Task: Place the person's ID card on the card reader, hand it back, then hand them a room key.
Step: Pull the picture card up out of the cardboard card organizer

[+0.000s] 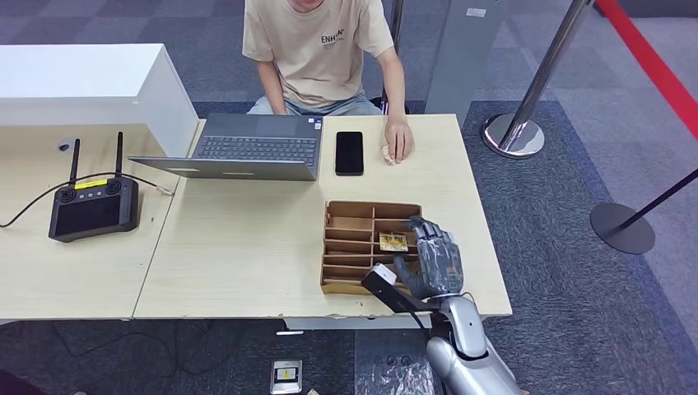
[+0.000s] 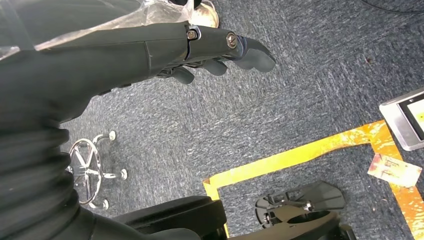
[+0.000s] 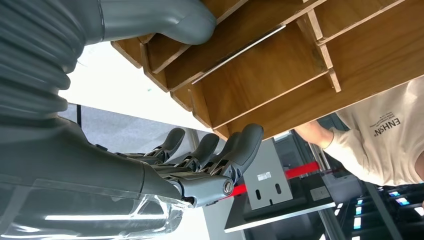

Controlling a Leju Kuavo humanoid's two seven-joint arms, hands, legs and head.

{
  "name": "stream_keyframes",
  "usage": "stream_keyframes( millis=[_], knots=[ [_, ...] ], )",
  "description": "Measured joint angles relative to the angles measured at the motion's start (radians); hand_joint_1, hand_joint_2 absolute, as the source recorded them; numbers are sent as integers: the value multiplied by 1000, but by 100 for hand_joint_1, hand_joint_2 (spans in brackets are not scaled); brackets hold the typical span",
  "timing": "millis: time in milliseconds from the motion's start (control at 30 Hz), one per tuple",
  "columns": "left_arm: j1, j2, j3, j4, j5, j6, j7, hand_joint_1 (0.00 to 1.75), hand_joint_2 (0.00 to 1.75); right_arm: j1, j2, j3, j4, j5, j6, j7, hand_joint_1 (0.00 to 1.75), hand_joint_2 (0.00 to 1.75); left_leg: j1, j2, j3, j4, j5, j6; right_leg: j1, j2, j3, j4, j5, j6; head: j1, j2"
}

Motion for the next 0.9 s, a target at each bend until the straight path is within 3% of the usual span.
stream_keyframes(
  millis=[67, 100, 200, 300, 900],
  knots=[
    [0, 0, 0, 0, 0, 0, 0, 0, 175, -3, 0, 1, 4, -1, 0, 2, 65, 175, 0, 0, 0, 0, 0, 0, 0, 0, 0, 0, 0, 0, 0, 0],
    [0, 0, 0, 0, 1, 0, 0, 0, 175, -5, 0, 2, 7, -1, 0, 3, 79, 175, 0, 0, 0, 0, 0, 0, 0, 0, 0, 0, 0, 0, 0, 0],
    [0, 0, 0, 0, 1, 0, 0, 0, 175, -9, 0, 3, 14, -1, 0, 5, 142, 175, 0, 0, 0, 0, 0, 0, 0, 0, 0, 0, 0, 0, 0, 0],
    [0, 0, 0, 0, 1, 0, 1, 0, 175, -11, 0, 4, 23, -2, 0, 7, 171, 175, 0, 0, 0, 0, 0, 0, 0, 0, 0, 0, 0, 0, 0, 0],
    [0, 0, 0, 0, 4, 3, 1, 0, 175, -33, -2, 9, 66, -27, -5, 9, 175, 175, 0, 0, 1, 0, 0, 0, 0, 0, 1, 0, 0, 0, 0, 0]
  ],
)
